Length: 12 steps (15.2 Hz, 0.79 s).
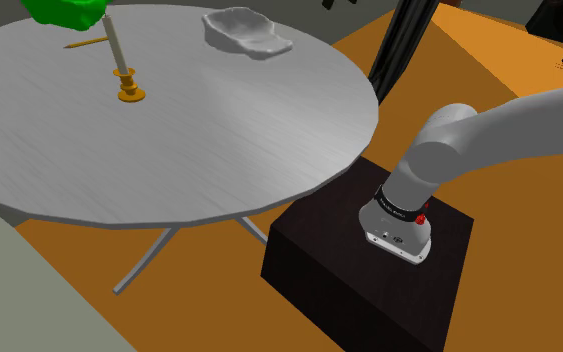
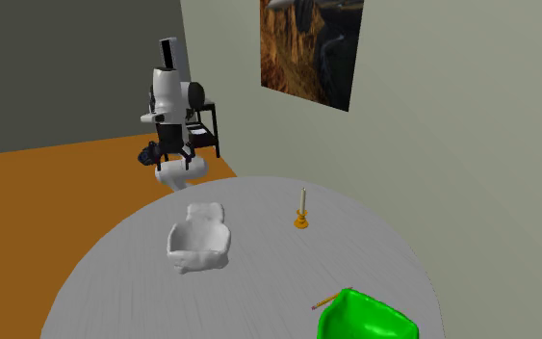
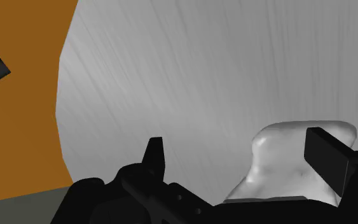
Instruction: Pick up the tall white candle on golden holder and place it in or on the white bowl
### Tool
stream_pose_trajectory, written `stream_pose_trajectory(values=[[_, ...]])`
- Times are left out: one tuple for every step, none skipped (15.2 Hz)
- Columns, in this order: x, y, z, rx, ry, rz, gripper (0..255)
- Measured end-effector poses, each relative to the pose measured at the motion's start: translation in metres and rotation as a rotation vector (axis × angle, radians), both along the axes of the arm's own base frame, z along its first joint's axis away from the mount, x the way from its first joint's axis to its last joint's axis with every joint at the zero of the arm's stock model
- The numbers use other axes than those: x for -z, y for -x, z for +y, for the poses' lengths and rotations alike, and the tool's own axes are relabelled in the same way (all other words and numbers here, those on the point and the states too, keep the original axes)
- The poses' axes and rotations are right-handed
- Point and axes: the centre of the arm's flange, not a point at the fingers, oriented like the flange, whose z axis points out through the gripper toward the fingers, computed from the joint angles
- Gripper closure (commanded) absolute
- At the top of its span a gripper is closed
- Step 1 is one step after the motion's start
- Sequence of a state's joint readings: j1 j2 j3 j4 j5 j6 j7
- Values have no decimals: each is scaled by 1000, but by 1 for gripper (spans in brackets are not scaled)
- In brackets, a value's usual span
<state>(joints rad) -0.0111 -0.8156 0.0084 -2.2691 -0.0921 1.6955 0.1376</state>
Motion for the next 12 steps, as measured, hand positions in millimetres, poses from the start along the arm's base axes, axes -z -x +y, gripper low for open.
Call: stream_pose_trajectory(values=[[0, 0, 0, 0, 0, 0, 0], [2, -2, 6, 3, -1, -3, 0], [5, -4, 14, 7, -2, -7, 0], [10, -8, 24, 12, -4, -11, 0], [15, -12, 35, 18, -6, -17, 0], [16, -16, 46, 23, -8, -22, 0], [17, -19, 60, 29, -10, -28, 0], [23, -24, 70, 35, -12, -33, 0], [26, -27, 81, 41, -14, -38, 0], [28, -32, 92, 47, -16, -44, 0], [31, -36, 106, 53, -18, -50, 0], [35, -40, 118, 59, -20, -55, 0]])
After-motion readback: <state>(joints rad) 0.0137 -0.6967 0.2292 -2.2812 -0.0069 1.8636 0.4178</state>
